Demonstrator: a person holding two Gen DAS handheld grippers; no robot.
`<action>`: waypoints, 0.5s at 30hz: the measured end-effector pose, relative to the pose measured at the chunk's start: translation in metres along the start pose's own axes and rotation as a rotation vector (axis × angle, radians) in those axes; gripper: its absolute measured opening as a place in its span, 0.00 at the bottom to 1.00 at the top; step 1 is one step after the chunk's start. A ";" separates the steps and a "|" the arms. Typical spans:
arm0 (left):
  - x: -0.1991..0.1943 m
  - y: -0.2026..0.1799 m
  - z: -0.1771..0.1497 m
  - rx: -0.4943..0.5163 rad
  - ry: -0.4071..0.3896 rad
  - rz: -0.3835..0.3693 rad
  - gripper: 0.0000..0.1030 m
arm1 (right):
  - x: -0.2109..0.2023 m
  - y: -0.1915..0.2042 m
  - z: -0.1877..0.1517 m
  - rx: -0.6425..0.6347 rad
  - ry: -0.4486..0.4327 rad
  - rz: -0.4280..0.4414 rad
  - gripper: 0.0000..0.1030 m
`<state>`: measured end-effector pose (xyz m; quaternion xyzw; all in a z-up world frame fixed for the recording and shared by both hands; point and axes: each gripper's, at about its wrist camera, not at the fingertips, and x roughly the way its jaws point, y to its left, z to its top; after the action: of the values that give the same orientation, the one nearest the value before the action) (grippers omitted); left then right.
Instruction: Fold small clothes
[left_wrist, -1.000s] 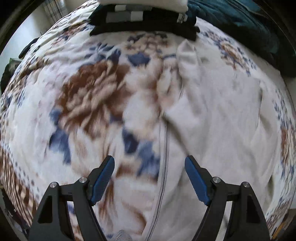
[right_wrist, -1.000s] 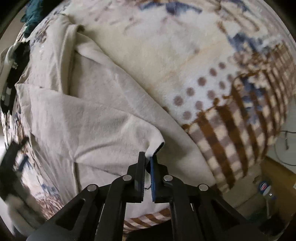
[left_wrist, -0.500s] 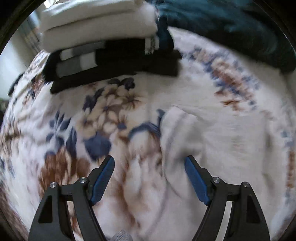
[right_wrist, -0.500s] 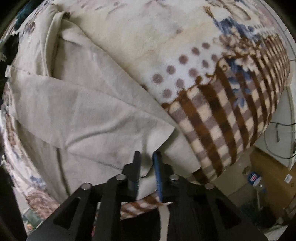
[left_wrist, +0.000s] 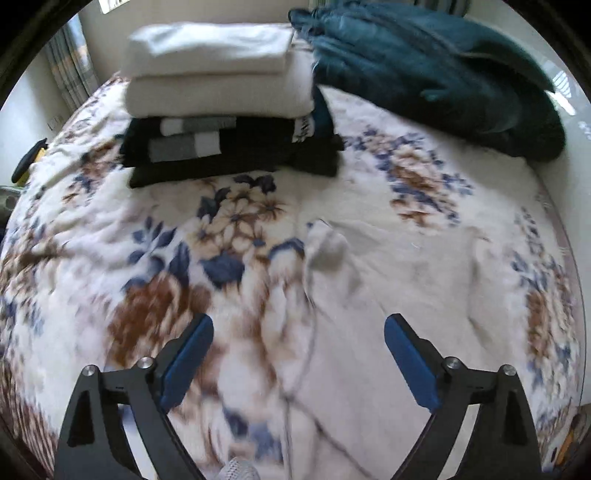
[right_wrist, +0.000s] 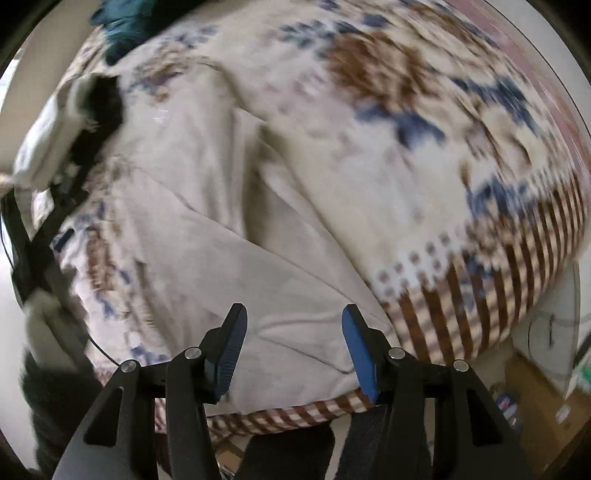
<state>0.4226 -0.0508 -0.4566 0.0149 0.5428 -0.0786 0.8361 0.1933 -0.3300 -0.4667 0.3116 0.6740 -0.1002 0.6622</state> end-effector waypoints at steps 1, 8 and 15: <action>-0.014 -0.005 -0.011 0.007 -0.006 -0.002 0.92 | -0.003 0.006 0.007 -0.032 0.012 0.007 0.61; -0.054 -0.058 -0.097 -0.001 0.097 0.043 0.92 | -0.001 0.001 0.064 -0.202 0.104 0.068 0.63; -0.040 -0.166 -0.206 -0.071 0.287 0.152 0.92 | 0.021 -0.037 0.124 -0.390 0.181 0.036 0.63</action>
<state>0.1952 -0.1875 -0.4944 0.0375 0.6562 0.0069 0.7536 0.2770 -0.4207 -0.5099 0.1972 0.7317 0.0723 0.6484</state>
